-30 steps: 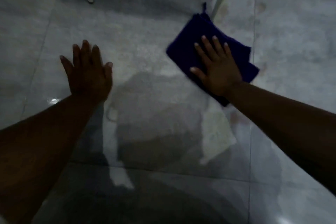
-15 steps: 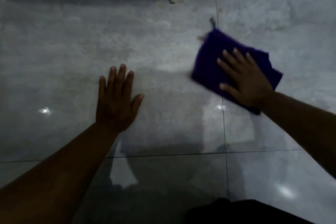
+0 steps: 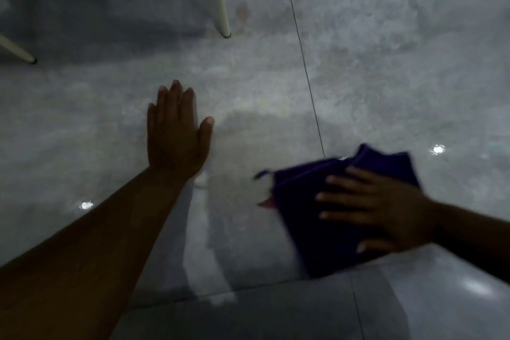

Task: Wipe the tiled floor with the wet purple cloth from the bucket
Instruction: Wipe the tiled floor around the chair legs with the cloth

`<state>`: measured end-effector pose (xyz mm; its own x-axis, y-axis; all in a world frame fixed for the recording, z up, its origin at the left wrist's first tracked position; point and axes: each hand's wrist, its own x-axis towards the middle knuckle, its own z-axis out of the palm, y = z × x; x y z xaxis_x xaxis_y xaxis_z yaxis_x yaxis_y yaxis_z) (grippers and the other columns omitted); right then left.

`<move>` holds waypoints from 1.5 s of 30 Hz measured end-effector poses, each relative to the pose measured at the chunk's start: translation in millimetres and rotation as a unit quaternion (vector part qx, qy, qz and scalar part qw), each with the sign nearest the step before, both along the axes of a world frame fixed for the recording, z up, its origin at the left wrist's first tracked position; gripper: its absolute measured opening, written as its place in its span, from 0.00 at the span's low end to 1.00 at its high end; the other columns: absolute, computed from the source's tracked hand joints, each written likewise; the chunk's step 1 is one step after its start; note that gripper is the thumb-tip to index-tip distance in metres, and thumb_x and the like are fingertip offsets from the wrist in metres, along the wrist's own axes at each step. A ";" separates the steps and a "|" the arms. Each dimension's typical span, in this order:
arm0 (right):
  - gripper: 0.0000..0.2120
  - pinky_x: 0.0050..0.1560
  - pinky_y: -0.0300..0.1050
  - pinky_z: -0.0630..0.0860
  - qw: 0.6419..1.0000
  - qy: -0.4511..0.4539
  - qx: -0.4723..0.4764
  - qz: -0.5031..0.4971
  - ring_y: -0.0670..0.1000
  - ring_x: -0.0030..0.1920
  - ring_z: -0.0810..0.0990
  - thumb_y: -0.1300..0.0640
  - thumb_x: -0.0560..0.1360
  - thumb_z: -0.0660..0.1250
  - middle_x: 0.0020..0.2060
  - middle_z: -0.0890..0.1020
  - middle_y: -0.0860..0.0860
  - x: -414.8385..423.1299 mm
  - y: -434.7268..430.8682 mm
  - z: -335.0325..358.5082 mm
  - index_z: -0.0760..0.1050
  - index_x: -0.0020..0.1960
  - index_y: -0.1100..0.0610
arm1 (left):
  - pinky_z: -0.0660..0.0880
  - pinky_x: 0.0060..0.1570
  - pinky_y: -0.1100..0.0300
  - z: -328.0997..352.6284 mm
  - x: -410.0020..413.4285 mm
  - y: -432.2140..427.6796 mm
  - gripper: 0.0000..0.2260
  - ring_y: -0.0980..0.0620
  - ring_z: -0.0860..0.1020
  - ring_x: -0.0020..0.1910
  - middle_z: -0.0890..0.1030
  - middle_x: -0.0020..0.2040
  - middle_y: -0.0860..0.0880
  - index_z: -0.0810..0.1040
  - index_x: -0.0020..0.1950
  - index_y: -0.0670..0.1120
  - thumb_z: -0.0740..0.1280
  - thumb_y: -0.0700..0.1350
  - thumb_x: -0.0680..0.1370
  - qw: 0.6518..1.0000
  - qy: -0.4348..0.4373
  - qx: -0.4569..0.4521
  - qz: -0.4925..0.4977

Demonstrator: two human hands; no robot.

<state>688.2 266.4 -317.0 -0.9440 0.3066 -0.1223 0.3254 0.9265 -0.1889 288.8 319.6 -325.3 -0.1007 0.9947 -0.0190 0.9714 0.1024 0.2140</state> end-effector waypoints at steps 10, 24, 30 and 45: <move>0.37 0.79 0.63 0.44 0.924 -0.057 0.051 -0.375 0.60 0.81 0.45 0.33 0.78 0.44 0.82 0.49 0.54 -117.5 206.0 6.8 0.48 0.81 0.50 | 0.48 0.77 0.39 -5.1 10.6 16.8 0.30 0.43 0.47 0.80 0.50 0.81 0.46 0.51 0.79 0.49 0.43 0.62 0.80 0.999 0.038 -0.032 0.021; 0.36 0.79 0.62 0.45 0.935 -0.045 0.015 -0.350 0.59 0.81 0.47 0.32 0.78 0.43 0.81 0.51 0.53 -96.3 309.7 13.2 0.49 0.81 0.49 | 0.48 0.77 0.41 -5.5 12.2 15.8 0.29 0.42 0.50 0.80 0.55 0.81 0.44 0.57 0.79 0.46 0.49 0.59 0.81 0.999 0.053 -0.005 0.012; 0.33 0.79 0.62 0.42 0.948 -0.060 0.031 -0.312 0.58 0.81 0.43 0.34 0.81 0.44 0.82 0.47 0.50 -220.4 346.1 7.3 0.46 0.81 0.47 | 0.47 0.77 0.40 -5.8 9.3 17.3 0.31 0.44 0.48 0.80 0.53 0.81 0.45 0.54 0.79 0.47 0.46 0.61 0.80 0.999 0.045 -0.018 0.017; 0.34 0.78 0.66 0.47 0.879 -0.013 0.037 -0.475 0.64 0.80 0.48 0.36 0.80 0.45 0.81 0.52 0.57 -126.6 215.4 3.0 0.50 0.81 0.52 | 0.51 0.76 0.38 -9.6 7.6 17.6 0.29 0.42 0.51 0.80 0.55 0.80 0.44 0.56 0.79 0.47 0.48 0.60 0.81 0.998 0.054 -0.007 0.011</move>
<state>561.6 481.8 -314.0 -0.2554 0.9630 -0.0861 0.9621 0.2443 -0.1214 296.4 337.1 -335.0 -0.1238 0.9921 -0.0206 0.9864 0.1253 0.1065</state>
